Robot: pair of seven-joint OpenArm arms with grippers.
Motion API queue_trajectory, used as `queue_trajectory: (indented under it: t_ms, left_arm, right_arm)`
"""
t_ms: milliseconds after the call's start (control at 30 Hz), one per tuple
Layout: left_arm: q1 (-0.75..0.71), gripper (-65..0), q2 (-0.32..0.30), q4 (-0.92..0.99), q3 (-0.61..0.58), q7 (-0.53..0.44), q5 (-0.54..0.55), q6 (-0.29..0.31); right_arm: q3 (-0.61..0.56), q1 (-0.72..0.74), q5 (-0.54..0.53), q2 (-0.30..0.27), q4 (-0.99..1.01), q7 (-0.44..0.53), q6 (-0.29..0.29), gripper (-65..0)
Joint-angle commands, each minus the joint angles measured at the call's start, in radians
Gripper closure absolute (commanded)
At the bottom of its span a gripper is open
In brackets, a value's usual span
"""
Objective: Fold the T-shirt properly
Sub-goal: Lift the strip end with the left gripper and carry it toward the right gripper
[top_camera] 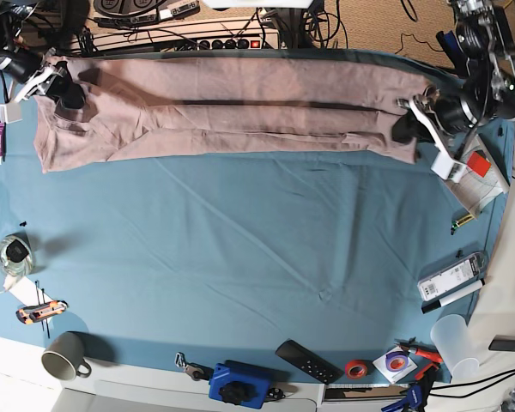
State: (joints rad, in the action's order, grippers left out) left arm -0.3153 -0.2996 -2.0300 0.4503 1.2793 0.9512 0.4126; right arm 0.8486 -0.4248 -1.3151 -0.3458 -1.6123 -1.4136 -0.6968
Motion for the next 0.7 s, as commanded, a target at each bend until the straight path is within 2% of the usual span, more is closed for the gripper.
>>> queue_trajectory:
  t_ms: [0,133,233,467,567,667]
  left_arm:
    - [-0.013,0.0,-0.011,-0.055,0.003,-0.019,0.052,0.016]
    - [-0.061,0.0,-0.003,-0.160,-0.034,-0.023,0.143,0.093]
    - [-0.066,0.0,0.037,-0.177,-0.103,-0.055,0.128,0.094]
    - [0.008,0.0,0.121,-0.175,-0.351,-0.150,-0.073,0.076]
    - [0.041,0.0,0.154,-0.159,-0.461,-0.187,-0.148,0.031]
    - [0.076,0.0,0.192,-0.134,-0.570,-0.208,-0.225,0.029]
  right_arm:
    - [0.009,0.012,-0.026,-0.019,-0.016,0.017,-0.001,-17.5]
    - [0.009,0.051,-0.027,-0.019,-0.016,0.017,-0.001,-17.5]
    - [0.009,0.077,-0.026,-0.019,-0.016,0.017,-0.001,-17.5]
    - [0.009,0.084,-0.018,-0.019,-0.016,0.017,-0.001,-17.5]
    - [0.009,0.084,-0.019,-0.019,-0.016,0.017,-0.001,-17.5]
    - [0.009,0.084,-0.019,-0.019,-0.016,0.017,-0.001,-17.5]
